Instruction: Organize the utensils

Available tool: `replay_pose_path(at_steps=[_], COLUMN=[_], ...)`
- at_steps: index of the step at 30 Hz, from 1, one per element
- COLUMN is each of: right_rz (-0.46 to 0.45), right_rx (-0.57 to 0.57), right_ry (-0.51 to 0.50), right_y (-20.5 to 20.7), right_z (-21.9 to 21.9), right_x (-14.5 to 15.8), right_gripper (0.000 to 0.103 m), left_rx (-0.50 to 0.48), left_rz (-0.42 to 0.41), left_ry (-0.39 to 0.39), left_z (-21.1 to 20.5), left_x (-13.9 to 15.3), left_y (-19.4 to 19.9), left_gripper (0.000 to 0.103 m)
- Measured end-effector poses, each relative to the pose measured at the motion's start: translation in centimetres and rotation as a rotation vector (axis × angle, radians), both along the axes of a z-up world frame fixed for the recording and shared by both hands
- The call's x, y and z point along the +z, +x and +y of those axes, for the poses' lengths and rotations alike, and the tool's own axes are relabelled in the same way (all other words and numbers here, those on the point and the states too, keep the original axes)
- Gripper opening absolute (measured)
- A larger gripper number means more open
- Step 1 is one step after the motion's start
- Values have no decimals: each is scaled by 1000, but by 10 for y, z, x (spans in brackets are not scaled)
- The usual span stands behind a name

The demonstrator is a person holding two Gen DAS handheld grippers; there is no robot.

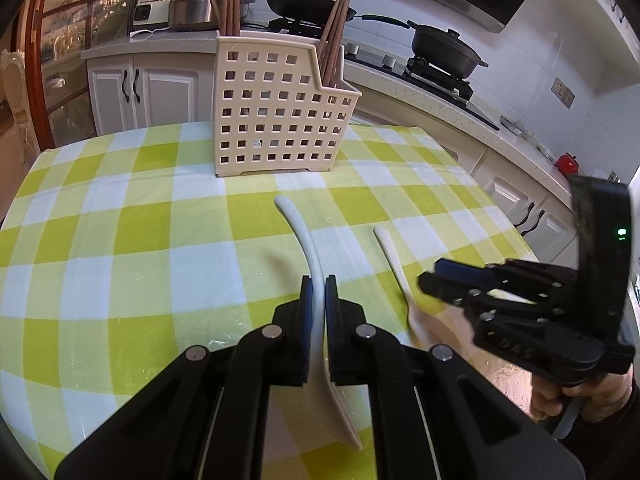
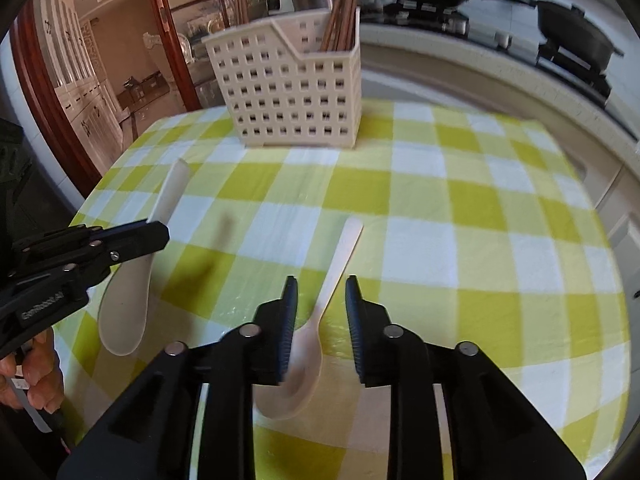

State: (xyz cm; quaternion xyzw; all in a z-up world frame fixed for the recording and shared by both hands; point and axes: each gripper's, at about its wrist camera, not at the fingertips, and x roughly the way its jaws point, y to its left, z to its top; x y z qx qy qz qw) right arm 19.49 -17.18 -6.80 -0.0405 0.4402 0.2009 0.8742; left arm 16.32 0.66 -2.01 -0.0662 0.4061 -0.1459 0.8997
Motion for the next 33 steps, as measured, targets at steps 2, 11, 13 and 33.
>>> replay_pose_path(at_steps=[2, 11, 13, 33], right_rz=[7, 6, 7, -27], right_rx=[-9, -26, -23, 10], right_ry=[-1, -46, -46, -86], right_y=[4, 22, 27, 51], right_z=[1, 7, 10, 25], right_x=[-4, -18, -18, -15], right_gripper=[24, 24, 24, 13], left_rx=[2, 7, 6, 21], left_rz=[5, 16, 20, 22], left_ry=[-1, -6, -6, -21], left_z=[1, 2, 1, 9], left_x=[-2, -6, -8, -10], left_y=[0, 3, 3, 6], left_gripper=[6, 6, 6, 6])
